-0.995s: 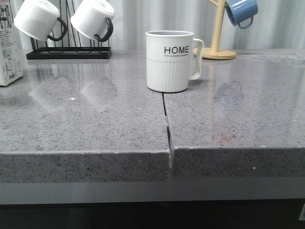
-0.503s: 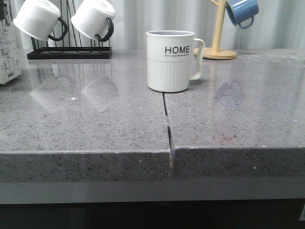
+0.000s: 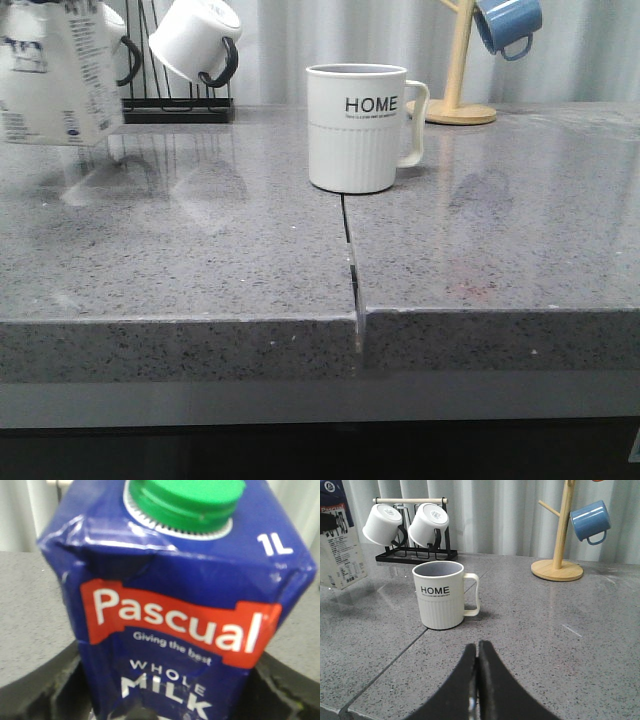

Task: Place milk next to cup
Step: 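Lift the milk carton and carry it toward the HOME mug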

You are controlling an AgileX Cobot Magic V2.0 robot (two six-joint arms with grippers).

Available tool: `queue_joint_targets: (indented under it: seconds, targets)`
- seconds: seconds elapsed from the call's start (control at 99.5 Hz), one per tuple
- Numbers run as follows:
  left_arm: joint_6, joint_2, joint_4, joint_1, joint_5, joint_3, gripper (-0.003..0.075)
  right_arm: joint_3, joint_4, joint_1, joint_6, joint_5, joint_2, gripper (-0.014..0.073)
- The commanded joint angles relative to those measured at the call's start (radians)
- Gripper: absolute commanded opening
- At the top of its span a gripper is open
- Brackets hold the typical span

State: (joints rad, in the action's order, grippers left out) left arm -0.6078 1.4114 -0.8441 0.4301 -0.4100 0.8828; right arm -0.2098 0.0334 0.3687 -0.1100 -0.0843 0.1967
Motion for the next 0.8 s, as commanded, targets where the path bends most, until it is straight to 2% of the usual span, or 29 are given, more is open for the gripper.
queue_joint_targets:
  seconds: [0.0, 0.322, 0.794]
  targets:
    - [-0.09, -0.027, -0.097, 0.073, -0.14, 0.044, 0.0179, -0.026, 0.003, -0.001, 0.004, 0.073, 0.006, -0.0069]
    - [-0.112, 0.094, -0.21, 0.241, -0.21, 0.16, 0.0179, -0.026, 0.003, -0.001, 0.004, 0.073, 0.006, -0.0069]
    - [-0.112, 0.2, -0.277, 0.357, -0.23, 0.223, 0.0179, -0.026, 0.003, -0.001, 0.004, 0.073, 0.006, -0.0069]
